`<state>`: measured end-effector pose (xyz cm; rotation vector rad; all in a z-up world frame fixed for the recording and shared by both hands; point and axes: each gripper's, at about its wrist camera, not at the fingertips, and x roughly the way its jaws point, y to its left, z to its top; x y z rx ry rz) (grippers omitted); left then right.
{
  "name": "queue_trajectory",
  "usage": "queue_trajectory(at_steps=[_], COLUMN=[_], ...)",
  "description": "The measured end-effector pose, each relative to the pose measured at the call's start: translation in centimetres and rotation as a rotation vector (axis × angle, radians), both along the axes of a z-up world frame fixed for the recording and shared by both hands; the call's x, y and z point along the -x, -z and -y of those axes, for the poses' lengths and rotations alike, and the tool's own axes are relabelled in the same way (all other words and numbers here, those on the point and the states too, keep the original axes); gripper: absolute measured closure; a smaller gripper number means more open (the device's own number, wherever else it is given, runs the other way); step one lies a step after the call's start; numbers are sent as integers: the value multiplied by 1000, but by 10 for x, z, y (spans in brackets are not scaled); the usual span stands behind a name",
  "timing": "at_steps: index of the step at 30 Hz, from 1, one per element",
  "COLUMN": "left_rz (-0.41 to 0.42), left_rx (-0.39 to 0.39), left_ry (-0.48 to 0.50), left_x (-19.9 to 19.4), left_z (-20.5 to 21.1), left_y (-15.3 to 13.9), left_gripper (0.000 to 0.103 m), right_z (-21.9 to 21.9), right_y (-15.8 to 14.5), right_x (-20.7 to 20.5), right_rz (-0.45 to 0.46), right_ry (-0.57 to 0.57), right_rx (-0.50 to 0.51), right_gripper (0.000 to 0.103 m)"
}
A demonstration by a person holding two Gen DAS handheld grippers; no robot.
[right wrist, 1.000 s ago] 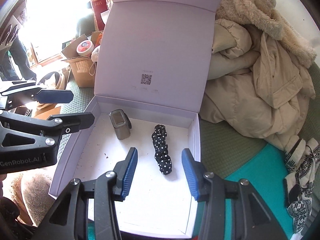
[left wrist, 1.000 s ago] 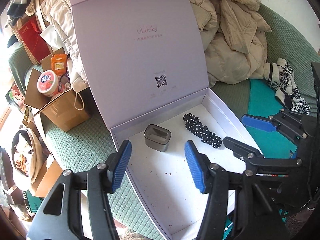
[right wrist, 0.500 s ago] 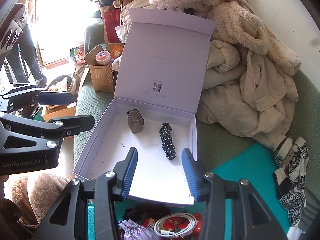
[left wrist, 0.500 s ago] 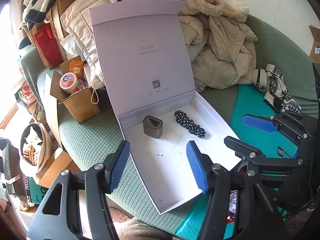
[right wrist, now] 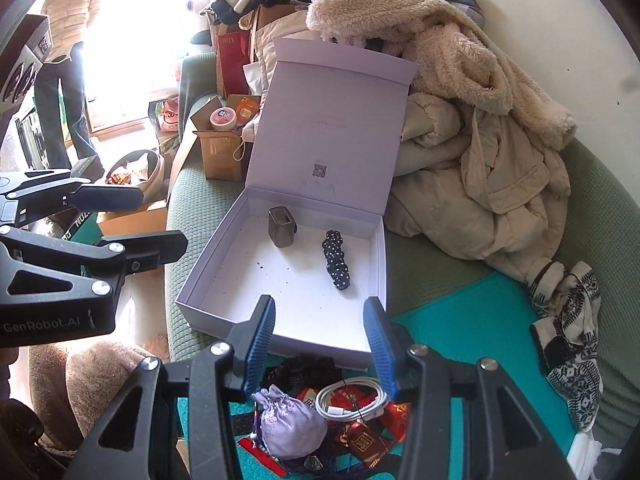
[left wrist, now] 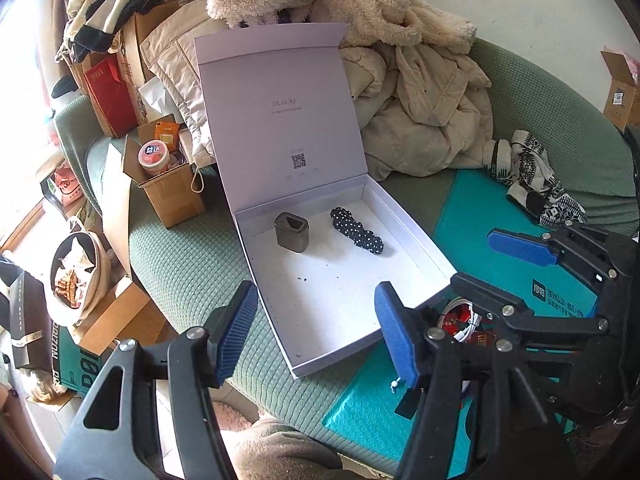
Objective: Organize objects
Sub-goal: 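Withdraw both open tools from the box back toward the pile, then lower the right tool onto the lavender drawstring pouch and close it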
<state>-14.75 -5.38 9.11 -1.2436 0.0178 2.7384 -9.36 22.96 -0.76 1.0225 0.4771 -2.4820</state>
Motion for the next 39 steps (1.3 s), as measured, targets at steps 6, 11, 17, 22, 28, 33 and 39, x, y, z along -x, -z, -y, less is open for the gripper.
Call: queue_trajectory(at_steps=[6, 11, 17, 22, 28, 33, 39], left_rz=[-6, -2, 8, 17, 41, 67, 103], left_rx=[-11, -17, -22, -28, -36, -54, -58], left_ry=[-6, -3, 12, 14, 15, 23, 21], left_x=[-27, -48, -69, -83, -93, -97, -96], left_z=[-6, -13, -25, -34, -43, -49, -54], left_y=[-3, -1, 5, 10, 24, 42, 63], left_gripper=[43, 42, 42, 42, 42, 42, 43], right_z=[-10, -17, -29, -39, -50, -54, -58], right_y=[-1, 1, 7, 15, 30, 46, 63], right_x=[-22, -39, -56, -68, -76, -78, -75], right_rz=[-2, 5, 16, 34, 69, 100, 135], right_ry=[8, 11, 20, 32, 37, 30, 34], right_rx=[3, 1, 8, 18, 29, 37, 52], right_gripper=[57, 57, 57, 57, 57, 57, 57])
